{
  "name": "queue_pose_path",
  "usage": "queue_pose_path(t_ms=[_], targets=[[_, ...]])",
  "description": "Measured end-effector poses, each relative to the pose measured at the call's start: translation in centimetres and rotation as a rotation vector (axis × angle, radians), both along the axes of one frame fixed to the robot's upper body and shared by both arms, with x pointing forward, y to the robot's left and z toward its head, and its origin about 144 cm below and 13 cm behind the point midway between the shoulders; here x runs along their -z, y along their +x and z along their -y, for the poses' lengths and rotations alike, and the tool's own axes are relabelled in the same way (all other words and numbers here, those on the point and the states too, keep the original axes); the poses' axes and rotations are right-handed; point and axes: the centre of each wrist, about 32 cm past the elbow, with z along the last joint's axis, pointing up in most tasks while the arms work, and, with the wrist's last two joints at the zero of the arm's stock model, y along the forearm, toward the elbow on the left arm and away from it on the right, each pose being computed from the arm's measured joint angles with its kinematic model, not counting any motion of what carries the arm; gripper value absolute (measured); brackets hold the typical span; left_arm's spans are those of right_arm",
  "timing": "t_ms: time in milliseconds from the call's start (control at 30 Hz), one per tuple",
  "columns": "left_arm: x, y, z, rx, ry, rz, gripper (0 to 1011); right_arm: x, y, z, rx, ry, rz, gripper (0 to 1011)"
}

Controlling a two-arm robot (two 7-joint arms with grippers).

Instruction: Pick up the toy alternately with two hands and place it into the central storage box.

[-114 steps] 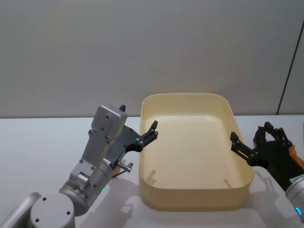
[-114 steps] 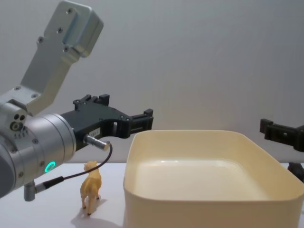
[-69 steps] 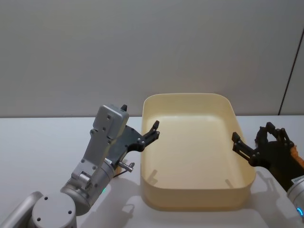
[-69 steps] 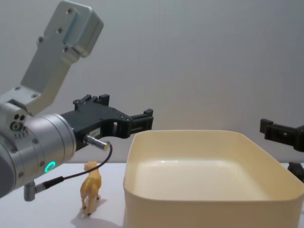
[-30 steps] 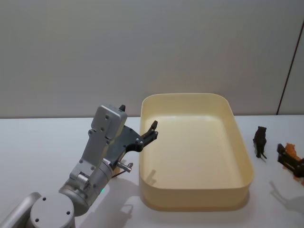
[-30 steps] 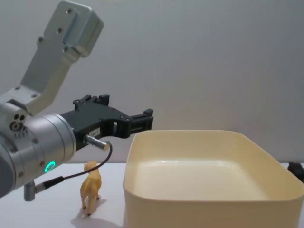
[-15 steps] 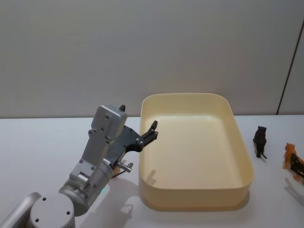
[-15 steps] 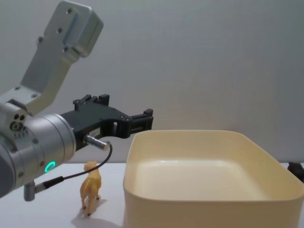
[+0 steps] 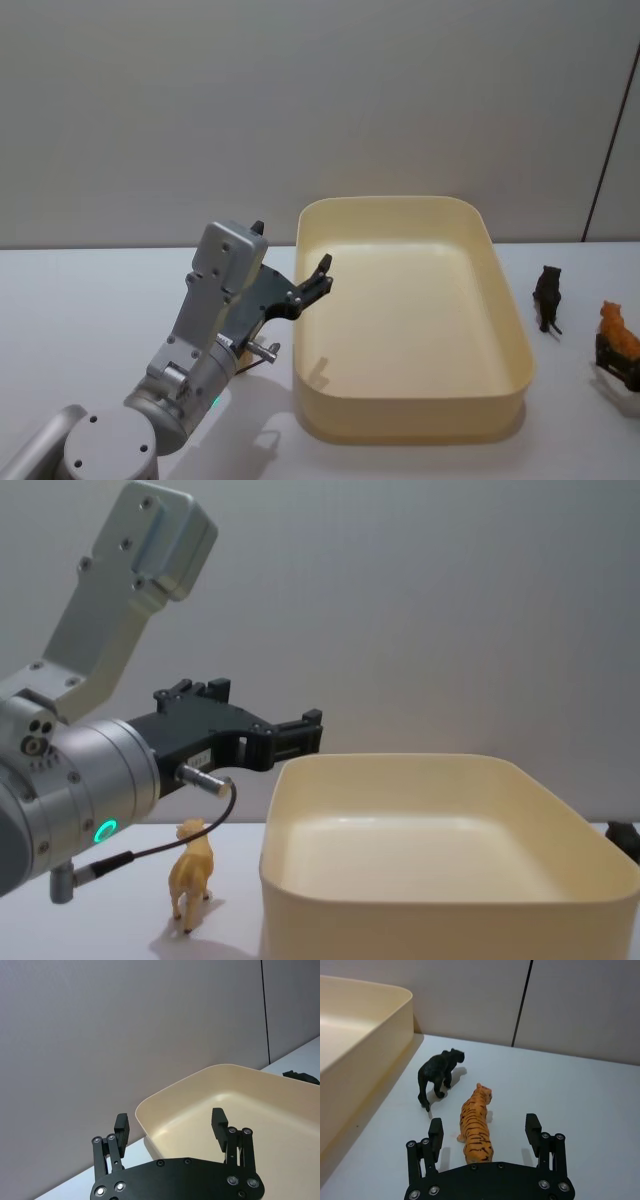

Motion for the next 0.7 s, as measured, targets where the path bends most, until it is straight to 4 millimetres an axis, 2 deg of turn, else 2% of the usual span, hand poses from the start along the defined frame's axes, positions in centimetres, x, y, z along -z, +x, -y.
queue_pose_path(t_ms=[300,333,400,533,700], targets=[[0.0,0.0,0.0,0.000,0.000,0.000,1001,0.7,0.9,-0.3,-0.013,-0.002,-0.039,831],[0.0,0.0,0.0,0.000,0.000,0.000,1001,0.8,1.1,-0.4,-0.015,-0.002,-0.044,768],[0.0,0.0,0.0,0.000,0.000,0.000,1001,0.9,1.2,-0.4,-0.016,-0.002,-0.049,731],[0.0,0.0,0.0,0.000,0.000,0.000,1001,1.1,1.4,-0.5,-0.019,-0.003,-0.058,575],[0.0,0.0,0.0,0.000,0.000,0.000,1001,1.2,1.6,-0.5,-0.022,-0.004,-0.065,450]])
